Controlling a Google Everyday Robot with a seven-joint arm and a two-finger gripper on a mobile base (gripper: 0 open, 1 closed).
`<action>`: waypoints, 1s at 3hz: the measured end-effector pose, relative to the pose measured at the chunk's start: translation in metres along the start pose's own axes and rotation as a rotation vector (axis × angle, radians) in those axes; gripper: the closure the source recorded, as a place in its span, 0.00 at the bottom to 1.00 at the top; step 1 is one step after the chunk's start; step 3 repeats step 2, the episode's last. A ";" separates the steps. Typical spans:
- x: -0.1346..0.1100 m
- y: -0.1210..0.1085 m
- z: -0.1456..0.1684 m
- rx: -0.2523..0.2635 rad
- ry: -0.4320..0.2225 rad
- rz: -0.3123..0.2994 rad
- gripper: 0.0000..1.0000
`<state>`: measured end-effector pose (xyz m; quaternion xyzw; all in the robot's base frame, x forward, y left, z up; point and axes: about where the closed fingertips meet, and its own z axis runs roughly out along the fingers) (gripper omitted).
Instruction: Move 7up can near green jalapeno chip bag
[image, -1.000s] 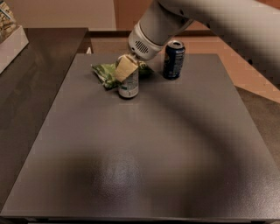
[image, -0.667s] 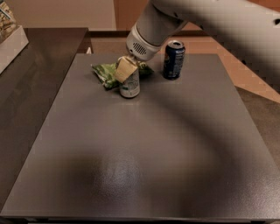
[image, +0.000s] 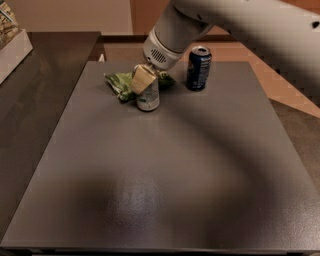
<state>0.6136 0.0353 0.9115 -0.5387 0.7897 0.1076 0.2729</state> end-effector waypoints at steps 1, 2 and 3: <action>-0.001 0.001 0.000 -0.001 0.000 -0.002 0.00; -0.001 0.001 0.000 -0.001 0.001 -0.002 0.00; -0.001 0.001 0.000 -0.001 0.001 -0.002 0.00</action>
Offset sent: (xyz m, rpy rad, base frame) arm -0.0006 0.0011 -0.0001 -0.0007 0.0002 0.0022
